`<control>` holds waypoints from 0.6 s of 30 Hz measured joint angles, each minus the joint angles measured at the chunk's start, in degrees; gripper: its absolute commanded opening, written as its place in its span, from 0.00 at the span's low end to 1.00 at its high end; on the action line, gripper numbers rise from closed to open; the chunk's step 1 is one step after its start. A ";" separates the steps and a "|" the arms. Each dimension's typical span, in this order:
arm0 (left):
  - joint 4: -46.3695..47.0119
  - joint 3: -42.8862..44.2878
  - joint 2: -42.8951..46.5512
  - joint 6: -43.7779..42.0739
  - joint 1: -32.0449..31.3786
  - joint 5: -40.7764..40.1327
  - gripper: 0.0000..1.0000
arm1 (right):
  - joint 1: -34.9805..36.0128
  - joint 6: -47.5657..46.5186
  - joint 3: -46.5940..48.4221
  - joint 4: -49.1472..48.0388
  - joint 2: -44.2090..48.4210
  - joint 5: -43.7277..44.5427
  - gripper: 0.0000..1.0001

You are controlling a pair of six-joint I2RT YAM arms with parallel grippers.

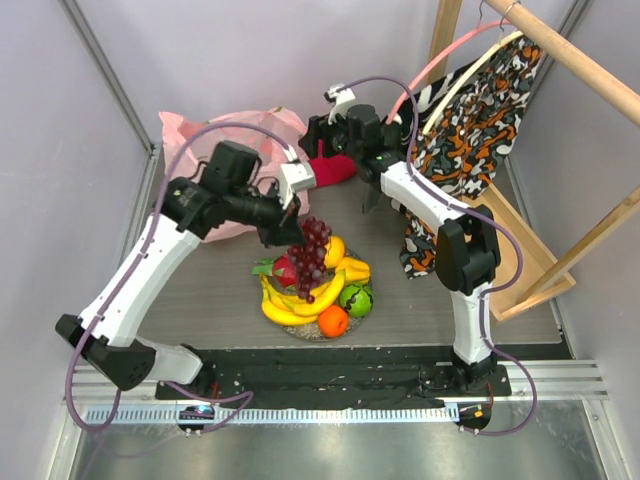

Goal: Take the fake fruits out of the plastic bag

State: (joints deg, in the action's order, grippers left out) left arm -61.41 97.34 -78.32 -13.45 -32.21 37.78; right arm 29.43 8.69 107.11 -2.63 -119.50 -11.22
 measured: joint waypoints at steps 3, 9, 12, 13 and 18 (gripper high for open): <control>0.15 -6.99 0.07 0.74 -1.33 0.96 0.00 | 0.02 -0.96 -4.35 1.46 3.45 -0.28 0.68; 0.20 -12.96 0.04 -0.48 -1.70 0.76 0.00 | 0.02 -1.49 -9.66 1.46 10.16 -0.90 0.68; 0.81 -13.97 -0.33 -0.74 -1.86 0.57 0.01 | 0.02 -1.49 -11.45 1.20 12.72 -1.36 0.68; 1.16 -14.21 -0.72 -0.83 -1.90 0.46 0.03 | 0.02 -1.49 -12.09 1.09 13.42 -1.57 0.68; 2.32 -14.34 -3.89 -1.11 -2.05 0.02 0.31 | 0.02 -1.36 -13.77 0.96 14.62 -2.60 0.69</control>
State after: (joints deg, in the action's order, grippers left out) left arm -59.09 83.00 -82.21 -14.57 -34.26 37.80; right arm 29.45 7.33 93.34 -1.67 -104.88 -13.82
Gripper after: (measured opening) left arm 0.191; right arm 0.682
